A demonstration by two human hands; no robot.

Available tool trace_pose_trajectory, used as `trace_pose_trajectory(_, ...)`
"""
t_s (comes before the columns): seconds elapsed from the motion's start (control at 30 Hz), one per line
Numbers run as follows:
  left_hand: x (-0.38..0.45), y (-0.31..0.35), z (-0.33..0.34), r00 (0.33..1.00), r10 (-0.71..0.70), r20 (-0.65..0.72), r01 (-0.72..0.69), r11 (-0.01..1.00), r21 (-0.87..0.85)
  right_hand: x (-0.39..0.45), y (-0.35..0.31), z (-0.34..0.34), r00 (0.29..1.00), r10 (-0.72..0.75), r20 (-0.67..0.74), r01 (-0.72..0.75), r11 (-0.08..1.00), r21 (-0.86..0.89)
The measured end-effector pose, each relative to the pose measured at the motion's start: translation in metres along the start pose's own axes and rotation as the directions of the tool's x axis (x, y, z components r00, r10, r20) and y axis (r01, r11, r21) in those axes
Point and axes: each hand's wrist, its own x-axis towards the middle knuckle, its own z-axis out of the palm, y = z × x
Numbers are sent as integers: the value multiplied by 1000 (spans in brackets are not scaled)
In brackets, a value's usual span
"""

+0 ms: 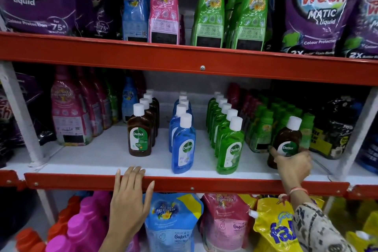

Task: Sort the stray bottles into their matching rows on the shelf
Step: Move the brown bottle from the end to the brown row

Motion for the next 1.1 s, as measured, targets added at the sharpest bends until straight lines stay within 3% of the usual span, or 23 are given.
trace_pose_trajectory(0.2,1,-1,-2,1000,24,15,-24,999,22,-74,-45,-17,989,-145,34,136,973,187)
trace_pose_trajectory(0.3,2,-11,-6,997,62,48,-66,996,65,-123,-85,-34,964,-224,143,173,937,303)
trace_pose_trajectory(0.5,3,-47,-15,998,38,43,-44,990,131,-200,-140,-19,809,-407,423,133,829,544)
trace_pose_trajectory(0.7,2,-61,-20,996,84,-6,-83,990,118,-258,-163,45,738,-452,501,178,847,501)
trace_pose_trajectory(0.93,-1,-67,-19,996,81,-28,-80,995,53,-273,-166,101,722,-367,587,310,929,200)
trace_pose_trajectory(1.1,-2,-66,-19,997,72,-34,-71,997,26,-280,-165,114,715,-367,595,408,910,71)
